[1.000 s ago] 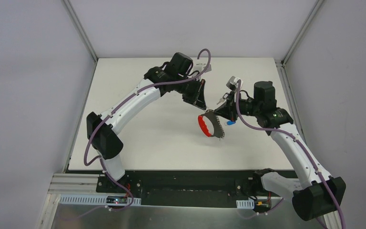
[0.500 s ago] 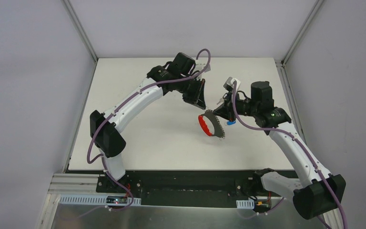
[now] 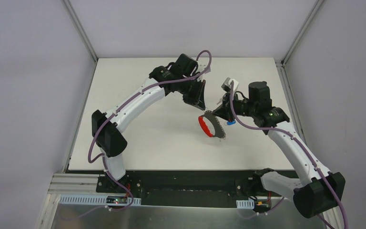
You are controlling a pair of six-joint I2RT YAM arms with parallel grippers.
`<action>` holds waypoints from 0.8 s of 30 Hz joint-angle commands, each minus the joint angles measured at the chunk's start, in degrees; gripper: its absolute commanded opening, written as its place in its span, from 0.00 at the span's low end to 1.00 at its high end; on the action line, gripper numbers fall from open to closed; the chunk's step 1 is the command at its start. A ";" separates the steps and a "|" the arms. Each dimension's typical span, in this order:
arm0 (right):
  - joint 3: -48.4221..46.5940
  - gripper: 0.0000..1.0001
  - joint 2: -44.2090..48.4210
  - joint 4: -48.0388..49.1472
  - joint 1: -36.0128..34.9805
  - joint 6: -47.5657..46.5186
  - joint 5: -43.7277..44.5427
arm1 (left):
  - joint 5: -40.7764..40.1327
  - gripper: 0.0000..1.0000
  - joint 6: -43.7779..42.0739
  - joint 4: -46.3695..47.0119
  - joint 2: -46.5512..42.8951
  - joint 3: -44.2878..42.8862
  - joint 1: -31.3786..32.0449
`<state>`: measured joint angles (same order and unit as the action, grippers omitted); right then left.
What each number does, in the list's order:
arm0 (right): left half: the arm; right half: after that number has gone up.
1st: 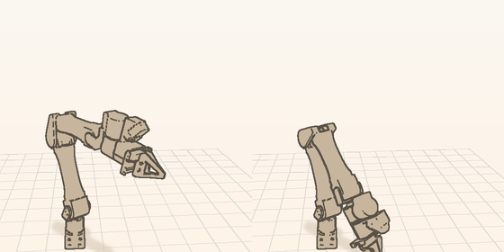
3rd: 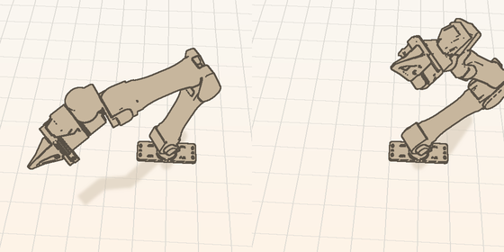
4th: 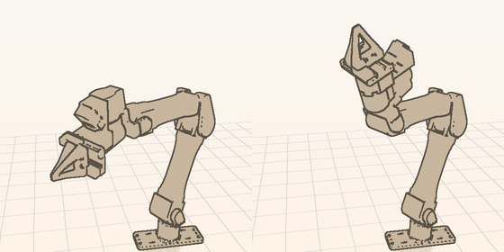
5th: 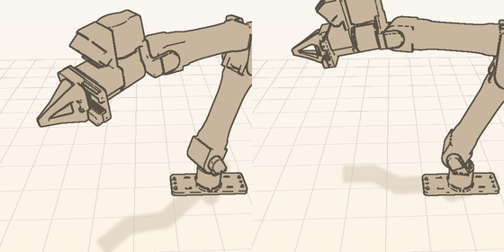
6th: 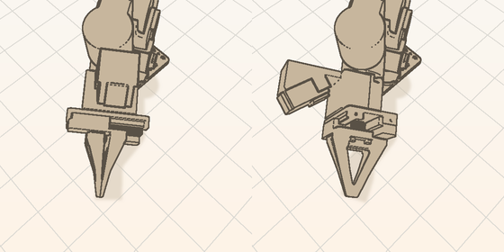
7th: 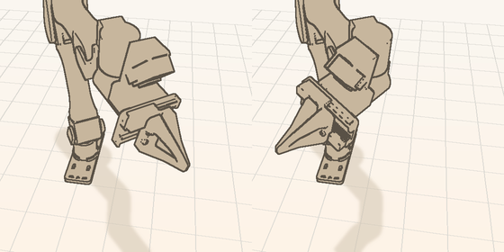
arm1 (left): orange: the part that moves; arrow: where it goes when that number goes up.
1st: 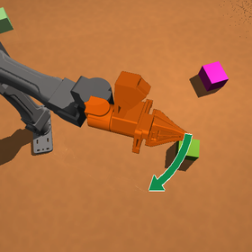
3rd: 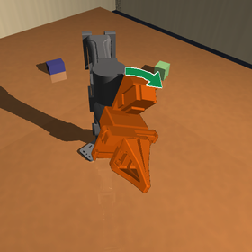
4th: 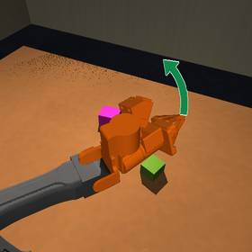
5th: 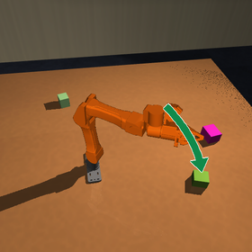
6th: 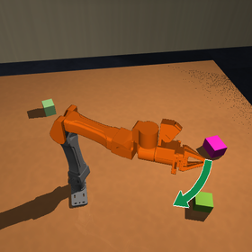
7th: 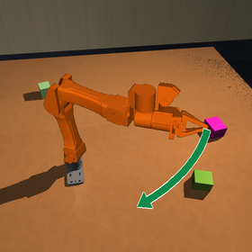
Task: Put the keys on the keyring
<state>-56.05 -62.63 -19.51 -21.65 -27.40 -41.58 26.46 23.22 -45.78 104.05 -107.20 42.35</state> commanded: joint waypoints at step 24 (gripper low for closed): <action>-2.53 0.00 -1.27 3.52 -1.84 2.83 3.45 | -5.03 0.00 6.77 -0.16 3.04 -4.24 0.10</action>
<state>-56.31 -64.20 -19.00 -22.85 -26.59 -37.60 23.66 27.75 -46.46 106.26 -109.27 42.39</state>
